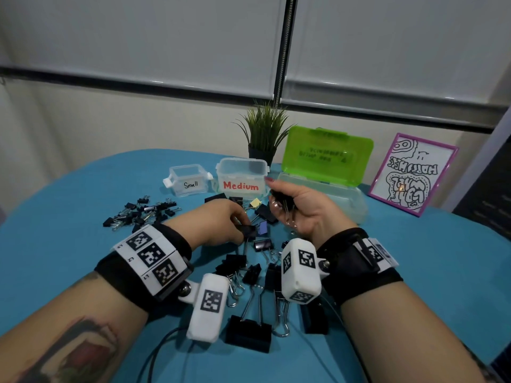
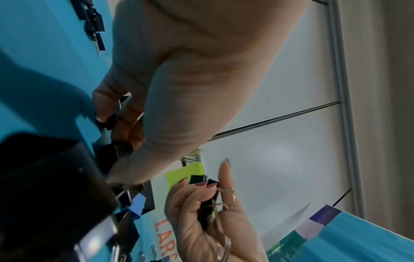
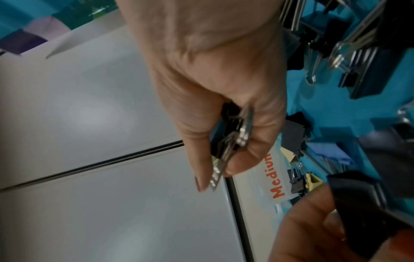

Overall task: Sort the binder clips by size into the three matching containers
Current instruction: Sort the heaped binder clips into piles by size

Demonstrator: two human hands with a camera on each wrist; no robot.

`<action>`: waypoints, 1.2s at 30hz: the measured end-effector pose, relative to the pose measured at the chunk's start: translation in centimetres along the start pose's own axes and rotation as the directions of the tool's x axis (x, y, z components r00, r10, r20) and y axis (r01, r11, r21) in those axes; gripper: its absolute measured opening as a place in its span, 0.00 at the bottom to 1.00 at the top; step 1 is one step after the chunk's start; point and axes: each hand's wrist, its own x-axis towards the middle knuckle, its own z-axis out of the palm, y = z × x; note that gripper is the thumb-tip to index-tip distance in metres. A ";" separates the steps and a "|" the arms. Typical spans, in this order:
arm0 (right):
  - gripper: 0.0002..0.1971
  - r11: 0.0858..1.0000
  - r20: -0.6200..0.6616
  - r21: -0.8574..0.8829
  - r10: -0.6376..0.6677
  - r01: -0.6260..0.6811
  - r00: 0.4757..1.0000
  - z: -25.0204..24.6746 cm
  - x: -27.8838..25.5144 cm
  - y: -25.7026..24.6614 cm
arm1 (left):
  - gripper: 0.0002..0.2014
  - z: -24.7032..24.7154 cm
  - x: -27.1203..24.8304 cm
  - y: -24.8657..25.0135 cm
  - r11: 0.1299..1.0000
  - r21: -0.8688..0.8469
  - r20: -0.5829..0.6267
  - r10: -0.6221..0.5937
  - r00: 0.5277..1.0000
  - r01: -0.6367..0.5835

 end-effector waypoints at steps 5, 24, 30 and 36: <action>0.12 0.976 0.032 -0.217 0.034 -0.026 0.999 0.6 -0.4 0.6 | 0.15 -0.1 0.2 -0.3 1.000 0.023 -0.073 -0.018 0.997 0.020; 0.24 0.987 0.184 -0.158 0.027 0.002 0.983 1.8 -0.1 1.7 | 0.18 -0.7 1.2 -0.7 0.835 -0.538 -0.302 -0.066 0.951 -0.114; 0.22 0.994 0.299 0.069 0.055 -0.079 0.953 2.4 -0.6 1.7 | 0.04 -0.6 1.7 -0.7 0.797 -0.556 -0.358 0.028 0.933 -0.237; 0.12 0.957 0.205 0.285 -0.012 -0.048 0.979 1.7 -0.9 0.6 | 0.10 -1.0 2.6 -2.7 0.920 -0.389 -0.414 -0.132 0.901 -0.044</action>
